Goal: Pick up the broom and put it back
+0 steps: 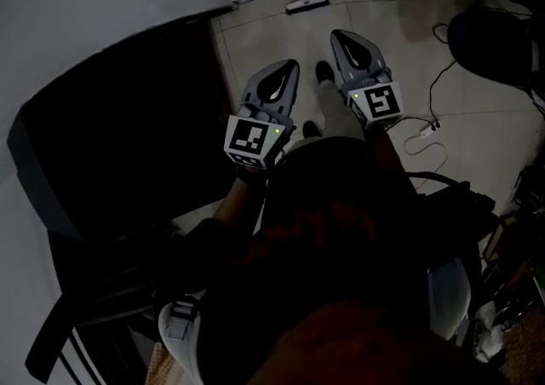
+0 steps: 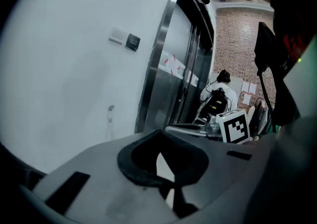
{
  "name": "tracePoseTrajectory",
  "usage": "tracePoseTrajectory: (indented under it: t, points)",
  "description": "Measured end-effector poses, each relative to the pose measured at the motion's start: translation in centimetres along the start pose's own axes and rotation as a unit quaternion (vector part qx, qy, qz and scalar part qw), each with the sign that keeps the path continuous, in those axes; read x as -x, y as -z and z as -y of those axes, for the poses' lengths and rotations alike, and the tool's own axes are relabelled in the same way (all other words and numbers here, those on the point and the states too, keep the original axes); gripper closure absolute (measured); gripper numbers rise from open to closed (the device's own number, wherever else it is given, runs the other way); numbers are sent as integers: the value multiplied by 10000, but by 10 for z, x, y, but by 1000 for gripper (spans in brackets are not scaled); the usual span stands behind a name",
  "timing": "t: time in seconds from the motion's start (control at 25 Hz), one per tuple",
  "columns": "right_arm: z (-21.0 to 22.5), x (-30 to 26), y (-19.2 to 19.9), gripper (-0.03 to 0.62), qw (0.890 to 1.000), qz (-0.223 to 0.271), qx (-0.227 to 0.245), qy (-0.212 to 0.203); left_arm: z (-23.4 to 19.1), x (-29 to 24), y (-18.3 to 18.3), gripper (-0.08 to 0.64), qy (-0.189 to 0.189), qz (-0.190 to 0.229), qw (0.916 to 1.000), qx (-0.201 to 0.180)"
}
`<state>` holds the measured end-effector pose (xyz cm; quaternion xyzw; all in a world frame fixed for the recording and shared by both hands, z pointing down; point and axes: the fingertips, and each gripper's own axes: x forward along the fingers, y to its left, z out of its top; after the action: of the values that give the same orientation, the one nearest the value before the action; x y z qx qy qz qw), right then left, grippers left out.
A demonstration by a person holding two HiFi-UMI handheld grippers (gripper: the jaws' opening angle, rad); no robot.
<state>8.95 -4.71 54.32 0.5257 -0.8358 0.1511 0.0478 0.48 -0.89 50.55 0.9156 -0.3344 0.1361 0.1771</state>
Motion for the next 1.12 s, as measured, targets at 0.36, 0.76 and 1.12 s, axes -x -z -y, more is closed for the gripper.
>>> tracePoseTrajectory:
  t: [0.36,0.76,1.12]
  points:
    - [-152,123,-40,592,9989,312,353,67,-7,175,8,555,-539,1148,9918,173]
    - [-202,202,-61,592,9984,528,135,-175,74,243,-3,555,-416,828,9957,8]
    - [-213,247,-68,592,9976,529,444,-98,144,244,3,555,-71,878,9961,88]
